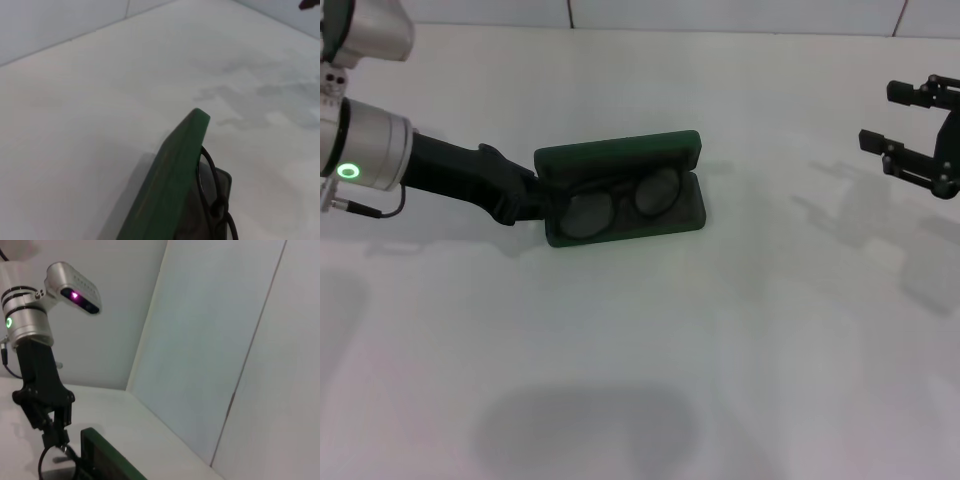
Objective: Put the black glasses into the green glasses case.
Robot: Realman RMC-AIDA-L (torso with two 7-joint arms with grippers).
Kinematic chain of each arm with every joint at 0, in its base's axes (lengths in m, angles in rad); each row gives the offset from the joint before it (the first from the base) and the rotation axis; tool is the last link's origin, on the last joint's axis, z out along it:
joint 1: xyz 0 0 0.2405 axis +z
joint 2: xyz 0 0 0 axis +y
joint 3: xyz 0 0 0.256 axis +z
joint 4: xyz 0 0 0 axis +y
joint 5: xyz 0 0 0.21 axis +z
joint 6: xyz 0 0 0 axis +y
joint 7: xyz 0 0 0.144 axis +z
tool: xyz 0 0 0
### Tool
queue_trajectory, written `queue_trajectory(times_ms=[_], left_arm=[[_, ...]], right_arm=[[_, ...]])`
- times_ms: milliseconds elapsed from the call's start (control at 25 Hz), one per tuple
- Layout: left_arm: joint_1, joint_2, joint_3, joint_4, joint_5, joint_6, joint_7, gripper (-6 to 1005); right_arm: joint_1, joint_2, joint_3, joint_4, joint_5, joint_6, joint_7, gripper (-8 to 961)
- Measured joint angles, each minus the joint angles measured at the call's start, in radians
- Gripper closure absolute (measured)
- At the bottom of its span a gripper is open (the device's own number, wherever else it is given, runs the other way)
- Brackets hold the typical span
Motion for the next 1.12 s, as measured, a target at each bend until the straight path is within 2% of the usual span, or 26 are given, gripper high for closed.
queue_trajectory(times_ms=[280,520,720,880,1120], left_arm=[[-0.02,-0.004,0.0,0.0,0.023,-0.008,0.0,846],[-0.044,-0.015,0.0,-0.001,0.024,-0.077,-0.013,845],[-0.06,-0.029,0.0,-0.004,0.074,-0.126,-0.04,844],[-0.068,-0.039,0.0,-0.019,0.079,-0.138,-0.036,776],[-0.067,-0.034,0.0,-0.027,0.029,-0.13,-0.031,673]], right_arm=[[0.001,0.0,0.0,0.029,0.028,-0.01,-0.021,410],[0.001,0.0,0.0,0.047,0.028,-0.011,-0.021,410],[0.007,0.0,0.0,0.061,0.038,-0.013,-0.021,410],[0.002,-0.001,0.0,0.063,0.04,-0.015,-0.021,409],[-0.002,0.0,0.0,0.064,0.04,-0.027,-0.021,409]])
